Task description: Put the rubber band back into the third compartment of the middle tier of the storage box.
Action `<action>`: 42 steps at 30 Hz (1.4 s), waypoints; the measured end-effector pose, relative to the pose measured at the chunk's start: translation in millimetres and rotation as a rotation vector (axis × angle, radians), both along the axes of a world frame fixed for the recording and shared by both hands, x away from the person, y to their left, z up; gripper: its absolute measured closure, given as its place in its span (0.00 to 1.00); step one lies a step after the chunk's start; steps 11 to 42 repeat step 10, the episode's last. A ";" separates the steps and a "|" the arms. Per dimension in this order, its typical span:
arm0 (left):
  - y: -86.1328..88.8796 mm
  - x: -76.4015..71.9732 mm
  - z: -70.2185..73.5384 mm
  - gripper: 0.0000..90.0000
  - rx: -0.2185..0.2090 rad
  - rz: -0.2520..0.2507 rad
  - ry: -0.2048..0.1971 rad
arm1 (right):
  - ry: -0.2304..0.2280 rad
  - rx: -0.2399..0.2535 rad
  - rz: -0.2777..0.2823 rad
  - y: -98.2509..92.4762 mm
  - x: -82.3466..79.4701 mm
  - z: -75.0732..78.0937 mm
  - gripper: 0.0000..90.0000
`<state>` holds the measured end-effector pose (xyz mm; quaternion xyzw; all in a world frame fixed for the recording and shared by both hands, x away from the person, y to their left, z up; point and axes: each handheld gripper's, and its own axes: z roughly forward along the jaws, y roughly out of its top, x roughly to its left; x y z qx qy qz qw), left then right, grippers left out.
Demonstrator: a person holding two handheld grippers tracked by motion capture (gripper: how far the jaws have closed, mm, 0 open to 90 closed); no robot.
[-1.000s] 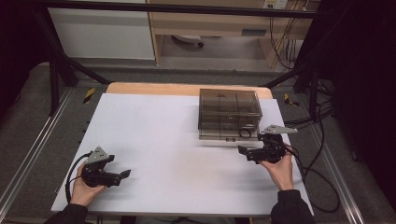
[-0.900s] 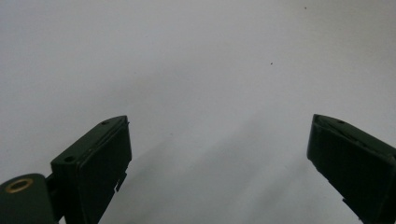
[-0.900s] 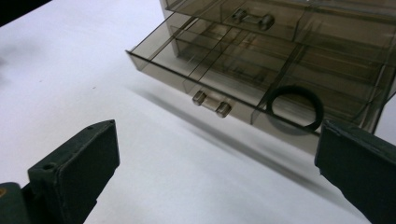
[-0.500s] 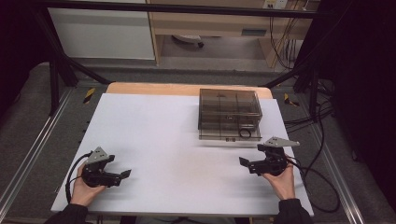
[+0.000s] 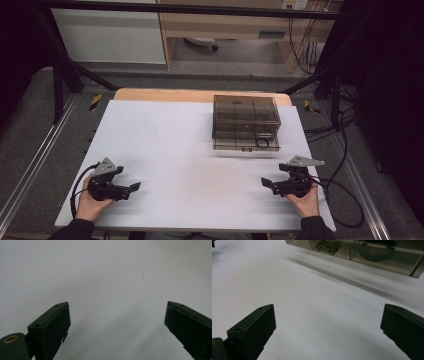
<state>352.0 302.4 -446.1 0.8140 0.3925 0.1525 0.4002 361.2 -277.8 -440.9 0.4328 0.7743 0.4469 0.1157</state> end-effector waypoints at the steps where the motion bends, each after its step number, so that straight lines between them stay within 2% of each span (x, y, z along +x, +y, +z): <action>1: -0.1 -0.2 0.1 0.07 0.000 0.000 -0.001 | 0.001 0.001 0.002 -1.3 -0.5 -1.7 0.01; 42: 0.0 -0.5 0.4 0.07 -0.004 0.002 -0.002 | 0.006 -0.008 0.016 -3.7 -2.2 -5.3 0.01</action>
